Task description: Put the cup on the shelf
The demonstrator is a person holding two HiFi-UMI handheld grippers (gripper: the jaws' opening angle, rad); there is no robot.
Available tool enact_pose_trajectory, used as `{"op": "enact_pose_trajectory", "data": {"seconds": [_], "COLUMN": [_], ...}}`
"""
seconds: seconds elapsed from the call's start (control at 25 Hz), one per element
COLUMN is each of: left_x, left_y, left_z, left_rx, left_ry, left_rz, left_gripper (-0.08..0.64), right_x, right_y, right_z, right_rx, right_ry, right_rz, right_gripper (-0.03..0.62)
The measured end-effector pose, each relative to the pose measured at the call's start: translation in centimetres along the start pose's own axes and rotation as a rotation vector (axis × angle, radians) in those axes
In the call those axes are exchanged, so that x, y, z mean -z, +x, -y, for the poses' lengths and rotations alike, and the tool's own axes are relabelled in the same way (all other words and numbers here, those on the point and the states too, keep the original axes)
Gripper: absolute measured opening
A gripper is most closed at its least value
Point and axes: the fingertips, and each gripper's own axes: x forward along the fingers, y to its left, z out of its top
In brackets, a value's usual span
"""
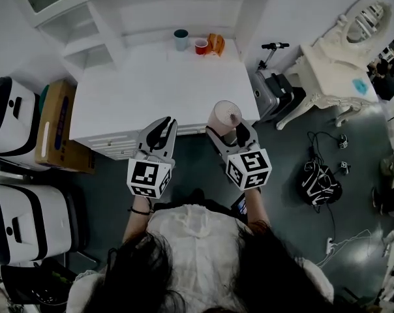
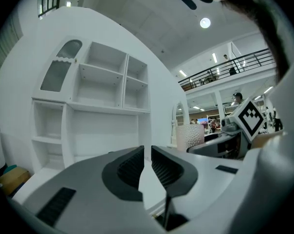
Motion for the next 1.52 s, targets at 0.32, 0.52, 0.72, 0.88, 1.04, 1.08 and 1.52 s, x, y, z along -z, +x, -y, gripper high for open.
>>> {"op": "enact_pose_trajectory", "data": {"seconds": [0.32,0.52,0.72,0.88,1.04,1.08,1.52], "left_x": [-1.7,-2.8,-3.3,-3.8,-4.7,-4.9,-5.5], "left_y": [5.4,8.7,12.2,15.6,18.5,19.1,24.4], "left_z": [0.8,0.2,-1.1,-2.5,-4.7,-5.2,-10.8], "left_rx": [0.021,0.044,0.063,0.088,0.104,0.107,0.136], "left_ry": [0.029,0.042,0.043,0.048,0.053,0.056,0.05], "left_rz": [0.002,0.015,0.022,0.035,0.05,0.051,0.048], "left_gripper": [0.044,0.044,0.044,0.044,0.044,0.044,0.043], "right_x": [-1.8,-4.7,-8.8,-12.9,-17.3,-18.5,-29.5], "right_y": [1.5,3.7,5.9,7.9,10.3,11.0,19.8], "right_z": [7.1,10.5,14.2,17.4,19.6,20.1,23.7], "right_rx": [-0.005,0.018,0.056,0.105,0.121,0.122,0.119], "right_ry": [-0.081,-0.144,-0.176,-0.199,-0.189,-0.189,-0.206], "right_rz": [-0.007,0.018,0.065,0.117,0.173,0.187,0.289], "right_gripper": [0.339,0.339,0.339,0.339,0.339,0.339,0.339]}}
